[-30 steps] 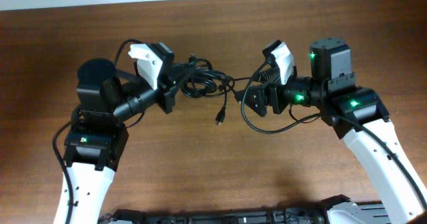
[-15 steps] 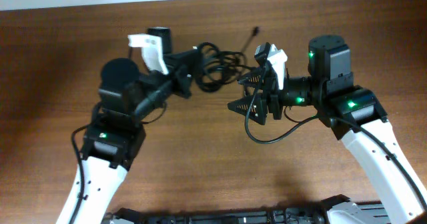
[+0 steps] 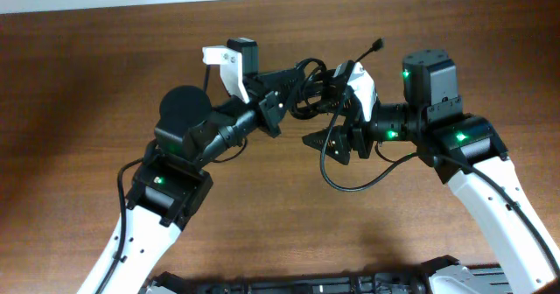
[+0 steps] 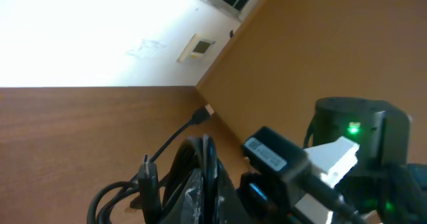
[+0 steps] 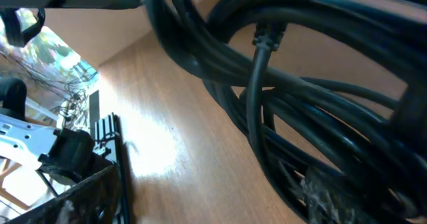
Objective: Untangle cables
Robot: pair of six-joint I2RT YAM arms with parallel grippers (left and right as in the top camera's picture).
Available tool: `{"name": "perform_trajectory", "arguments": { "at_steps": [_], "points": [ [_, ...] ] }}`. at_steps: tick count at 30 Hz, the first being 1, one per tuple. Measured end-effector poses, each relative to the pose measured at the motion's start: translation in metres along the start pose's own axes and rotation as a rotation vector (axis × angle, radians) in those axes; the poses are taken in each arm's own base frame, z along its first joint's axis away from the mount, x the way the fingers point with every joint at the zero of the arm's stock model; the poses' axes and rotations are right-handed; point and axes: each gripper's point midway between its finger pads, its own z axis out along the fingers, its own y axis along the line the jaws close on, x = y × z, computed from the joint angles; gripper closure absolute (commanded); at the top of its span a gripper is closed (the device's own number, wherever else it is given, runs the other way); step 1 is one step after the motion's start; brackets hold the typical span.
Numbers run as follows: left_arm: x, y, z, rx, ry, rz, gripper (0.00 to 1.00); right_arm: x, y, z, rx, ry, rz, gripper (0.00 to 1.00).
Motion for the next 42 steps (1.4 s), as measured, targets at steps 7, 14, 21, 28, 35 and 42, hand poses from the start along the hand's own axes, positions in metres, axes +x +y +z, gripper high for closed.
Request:
{"name": "perform_trajectory", "arguments": {
  "at_steps": [7,14,21,28,35,42],
  "points": [
    [0.0,-0.005,0.001,0.012,-0.004,-0.029,1.0,0.001,-0.002,0.0,0.01,0.004,-0.003,0.56],
    [-0.001,-0.008,0.002,0.023,-0.007,-0.063,1.0,0.002,-0.003,0.0,0.019,0.007,-0.013,0.96],
    [-0.008,0.003,0.002,-0.047,-0.055,-0.046,1.0,0.024,0.002,-0.001,0.004,0.086,0.043,0.96],
    [-0.03,0.035,-0.005,-0.22,-0.168,0.04,1.0,0.057,-0.012,-0.007,0.121,0.218,0.103,0.95],
    [-0.03,0.06,-0.013,-0.319,-0.164,0.028,1.0,0.067,-0.034,-0.014,0.265,0.265,0.163,0.29],
    [-0.013,0.067,-0.013,-0.342,-0.097,0.008,1.0,0.058,-0.044,-0.014,0.316,0.225,0.186,0.21]
  ]
}}
